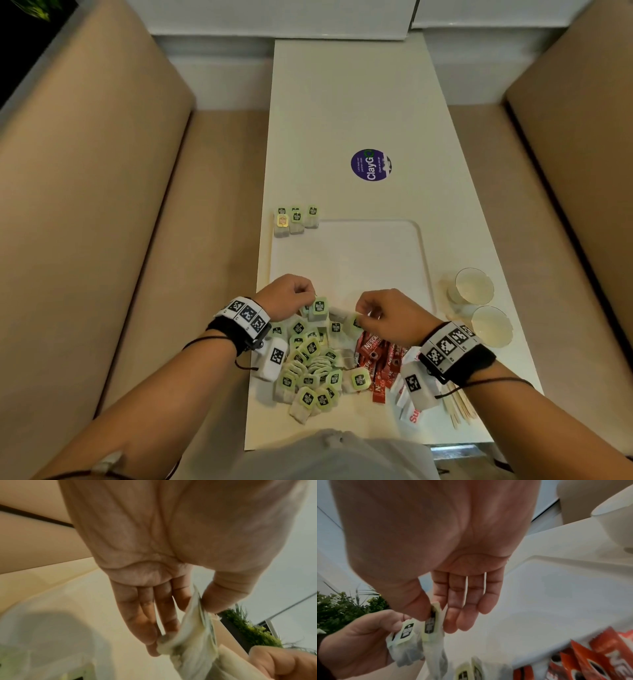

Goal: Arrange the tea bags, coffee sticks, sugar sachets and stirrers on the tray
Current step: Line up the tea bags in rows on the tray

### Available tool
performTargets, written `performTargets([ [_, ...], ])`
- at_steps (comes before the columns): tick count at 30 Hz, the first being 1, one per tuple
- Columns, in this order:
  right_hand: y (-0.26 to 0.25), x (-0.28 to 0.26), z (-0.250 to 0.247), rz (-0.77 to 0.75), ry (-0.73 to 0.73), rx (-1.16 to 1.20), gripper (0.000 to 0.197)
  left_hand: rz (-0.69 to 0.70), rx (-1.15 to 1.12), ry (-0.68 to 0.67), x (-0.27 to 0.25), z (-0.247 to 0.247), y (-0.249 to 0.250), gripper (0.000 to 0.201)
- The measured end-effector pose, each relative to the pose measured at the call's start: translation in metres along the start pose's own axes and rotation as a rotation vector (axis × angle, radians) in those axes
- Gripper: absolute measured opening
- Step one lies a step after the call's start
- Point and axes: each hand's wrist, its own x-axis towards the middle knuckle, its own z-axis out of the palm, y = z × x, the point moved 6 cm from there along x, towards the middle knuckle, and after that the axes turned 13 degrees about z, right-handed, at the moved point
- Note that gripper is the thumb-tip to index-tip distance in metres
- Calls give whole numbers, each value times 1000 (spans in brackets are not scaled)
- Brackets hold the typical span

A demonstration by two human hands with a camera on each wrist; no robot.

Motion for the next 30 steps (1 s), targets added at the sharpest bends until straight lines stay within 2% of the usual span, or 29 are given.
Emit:
performTargets([
  [6,-25,0,-17,-37,33,152,9,-15,-159,119,2,-6,7,39],
  [8,-31,2,-23,-39,57,189,10,-40,-232,146,1,-8,11,31],
  [11,-42,8,-22,-66,1,180,10,-107,-493,193,3,-7,12,19],
  [13,-48,14,-19,-81,-19,134,9,-133,-617,164,4,-1,16,18],
  [15,-51,20,-18,-90,4,90,7,-160,-704,115,1,7,23,8],
  [17,-52,25,-18,-104,24,59,6,-164,-774,48,-1,12,27,18],
  [19,-53,27,-17,-116,34,41,5,-136,-770,-32,0,16,30,25],
  [22,-53,28,-17,-139,42,47,6,-86,-681,-69,-2,17,33,9],
  [27,-48,31,-21,-154,44,47,9,-68,-580,-92,-3,16,24,38],
  [30,-44,32,-26,-149,59,62,8,-54,-567,-54,-4,13,20,40],
])
